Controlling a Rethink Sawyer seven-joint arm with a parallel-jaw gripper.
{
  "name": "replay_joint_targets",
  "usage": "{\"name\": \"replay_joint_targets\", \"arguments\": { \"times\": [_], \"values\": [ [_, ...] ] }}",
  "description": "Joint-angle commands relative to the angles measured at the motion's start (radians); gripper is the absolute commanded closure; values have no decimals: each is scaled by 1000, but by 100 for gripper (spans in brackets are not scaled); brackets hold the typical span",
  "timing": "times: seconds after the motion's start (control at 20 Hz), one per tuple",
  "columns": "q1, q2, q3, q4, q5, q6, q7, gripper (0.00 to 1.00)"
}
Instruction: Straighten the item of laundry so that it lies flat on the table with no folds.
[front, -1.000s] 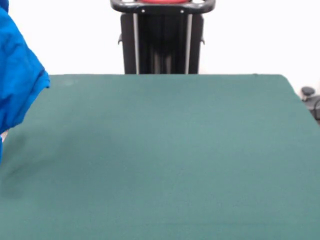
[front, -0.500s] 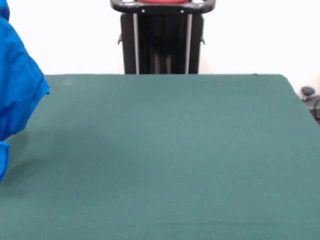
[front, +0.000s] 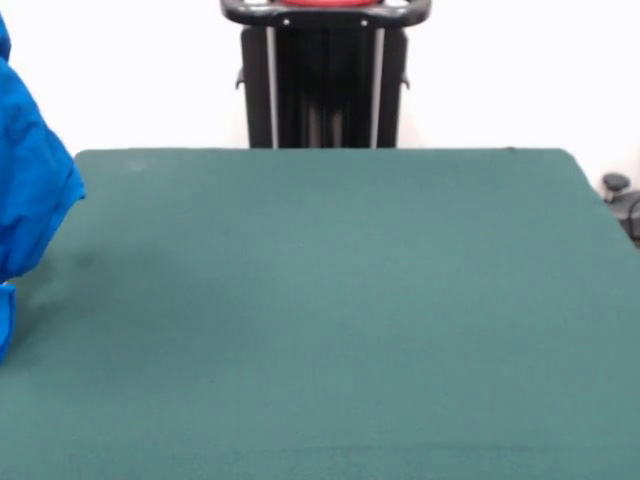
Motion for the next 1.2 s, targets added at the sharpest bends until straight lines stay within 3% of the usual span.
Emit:
{"name": "replay_joint_targets", "arguments": {
  "times": [0.05,0.7,1.2],
  "values": [
    [-13,81,125,105,-59,-30,-144,100],
    [-51,66,144,97,-115,-24,-118,100],
    [61,42,81,167,-106,-34,36,100]
  ]
}}
